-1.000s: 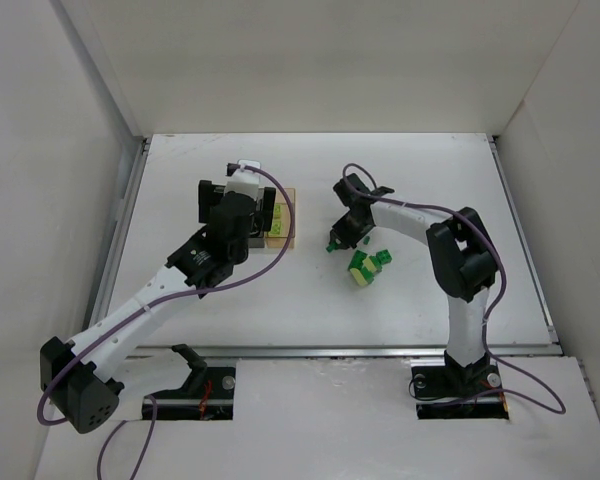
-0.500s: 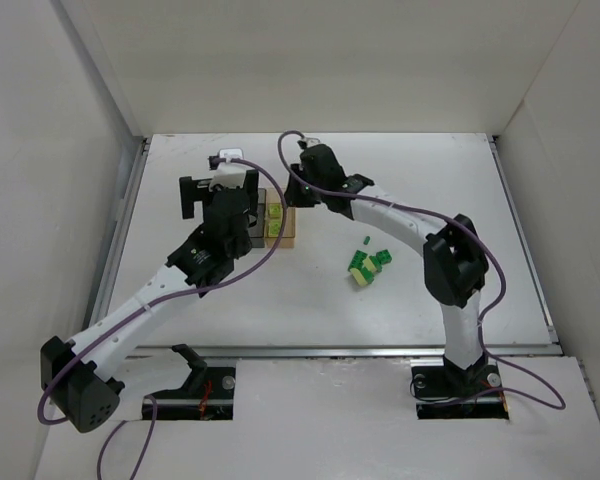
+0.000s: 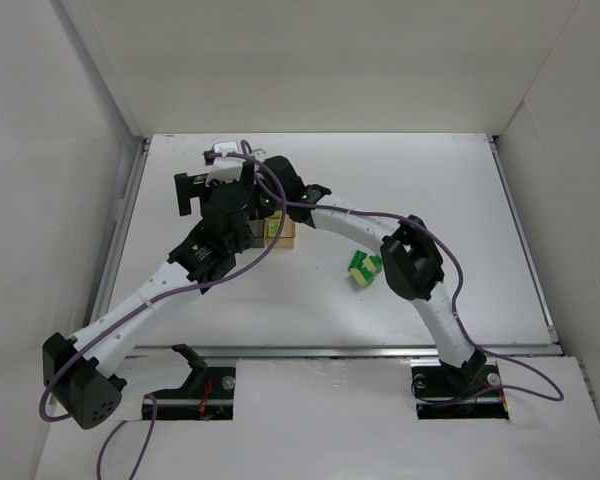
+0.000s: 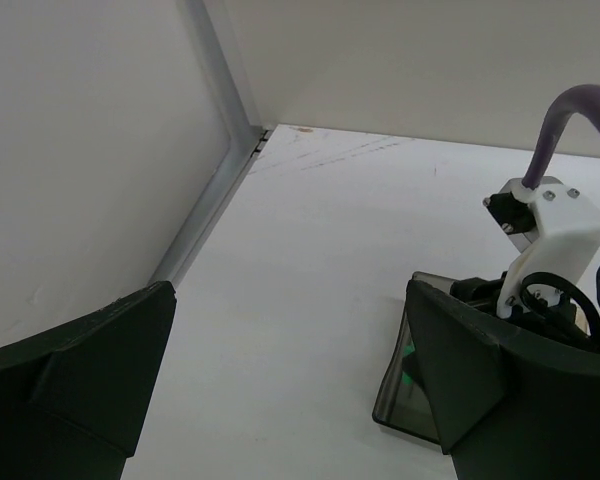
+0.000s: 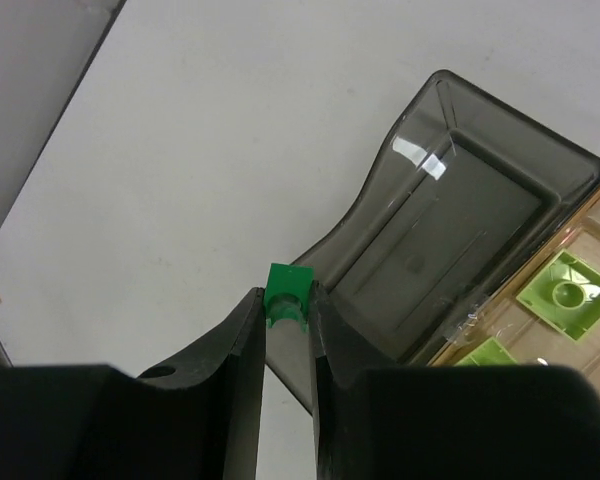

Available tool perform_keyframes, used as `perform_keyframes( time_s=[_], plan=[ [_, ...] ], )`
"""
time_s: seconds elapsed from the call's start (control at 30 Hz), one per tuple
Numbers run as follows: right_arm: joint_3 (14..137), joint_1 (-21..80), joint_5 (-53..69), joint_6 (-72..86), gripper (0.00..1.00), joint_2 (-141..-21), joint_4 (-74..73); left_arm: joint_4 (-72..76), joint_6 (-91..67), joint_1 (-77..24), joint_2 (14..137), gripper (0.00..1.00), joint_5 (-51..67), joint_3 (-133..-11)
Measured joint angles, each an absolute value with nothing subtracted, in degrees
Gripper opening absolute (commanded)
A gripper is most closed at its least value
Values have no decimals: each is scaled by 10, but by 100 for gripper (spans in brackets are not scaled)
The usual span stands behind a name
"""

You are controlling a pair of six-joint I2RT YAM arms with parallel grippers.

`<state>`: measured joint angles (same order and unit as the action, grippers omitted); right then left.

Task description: Sort the legos into containers by color

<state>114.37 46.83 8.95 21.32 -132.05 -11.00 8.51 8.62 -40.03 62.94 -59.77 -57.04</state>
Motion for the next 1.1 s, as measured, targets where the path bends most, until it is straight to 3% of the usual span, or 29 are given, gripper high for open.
perform_keyframes(
  time_s=[0.03,0.07,0.1,0.2,0.23,0.53,0.7,0.97,1.1],
  plan=[
    [1144,469,86,213,25,-1320,-112,85,86,-400,630,100,-599,-570],
    [1144,469,82,212,44,-1320,-110,85,85,-400,630,100,-599,-570],
    [1144,469,79,210,53,-1319,-109,85,85,-400,630,100,-599,-570],
    [1144,464,94,191,76,-1319,-111,82,83,-400,630,100,-598,-570],
    [1144,462,95,191,79,-1319,-112,80,83,-400,630,100,-598,-570],
    [1124,457,105,177,80,-1273,-148,79,79,-400,630,100,-586,-570],
    [1084,425,99,180,83,-1178,-197,50,79,-401,631,100,-536,-571],
    [862,194,13,202,85,-939,-297,-12,61,-402,655,100,-459,-578],
    [757,159,-17,203,69,-915,-343,-21,60,-402,665,100,-434,-579]
  ],
)
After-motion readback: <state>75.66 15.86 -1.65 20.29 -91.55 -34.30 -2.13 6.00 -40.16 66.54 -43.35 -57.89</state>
